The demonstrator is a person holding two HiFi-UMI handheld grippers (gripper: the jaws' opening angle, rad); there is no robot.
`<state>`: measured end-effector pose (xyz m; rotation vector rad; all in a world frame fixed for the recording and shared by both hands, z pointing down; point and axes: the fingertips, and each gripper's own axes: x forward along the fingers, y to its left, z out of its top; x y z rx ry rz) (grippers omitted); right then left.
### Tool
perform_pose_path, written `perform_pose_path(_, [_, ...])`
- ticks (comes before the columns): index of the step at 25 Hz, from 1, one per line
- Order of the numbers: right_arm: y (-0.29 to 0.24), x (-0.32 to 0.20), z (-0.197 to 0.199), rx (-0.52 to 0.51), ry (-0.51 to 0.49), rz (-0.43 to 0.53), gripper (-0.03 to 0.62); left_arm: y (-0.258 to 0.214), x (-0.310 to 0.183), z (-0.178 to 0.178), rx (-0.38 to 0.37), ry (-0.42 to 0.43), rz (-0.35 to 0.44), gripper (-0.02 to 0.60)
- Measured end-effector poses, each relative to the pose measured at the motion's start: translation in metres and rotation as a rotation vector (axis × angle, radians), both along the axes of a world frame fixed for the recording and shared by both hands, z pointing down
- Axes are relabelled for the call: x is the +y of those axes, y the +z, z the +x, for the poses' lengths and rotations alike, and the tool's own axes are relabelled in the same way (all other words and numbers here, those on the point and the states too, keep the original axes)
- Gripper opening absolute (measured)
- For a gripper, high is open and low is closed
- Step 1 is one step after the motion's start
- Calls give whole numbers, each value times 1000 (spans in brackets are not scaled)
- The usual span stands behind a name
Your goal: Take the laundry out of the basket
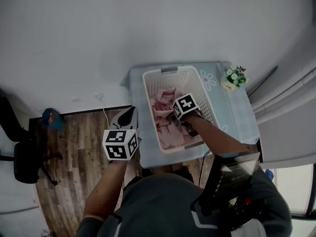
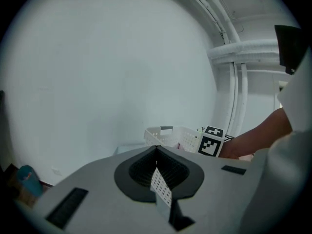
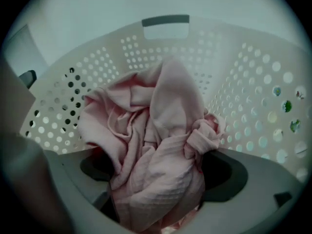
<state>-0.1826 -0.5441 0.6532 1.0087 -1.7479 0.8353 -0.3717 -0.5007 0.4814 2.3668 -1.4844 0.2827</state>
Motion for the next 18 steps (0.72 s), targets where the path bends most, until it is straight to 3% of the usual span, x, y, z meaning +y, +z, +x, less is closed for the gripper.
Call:
perform_pose_path(7, [40, -6, -6, -33, 112, -123, 509, 13, -8, -16, -5, 3, -29, 9])
perform_pose_path(15, [59, -13, -21, -29, 71, -149, 508, 31, -12, -35, 18, -15, -68, 9])
perform_pose_path(18, [59, -18, -25, -18, 38, -117, 506, 33, -11, -38, 29, -19, -72, 9])
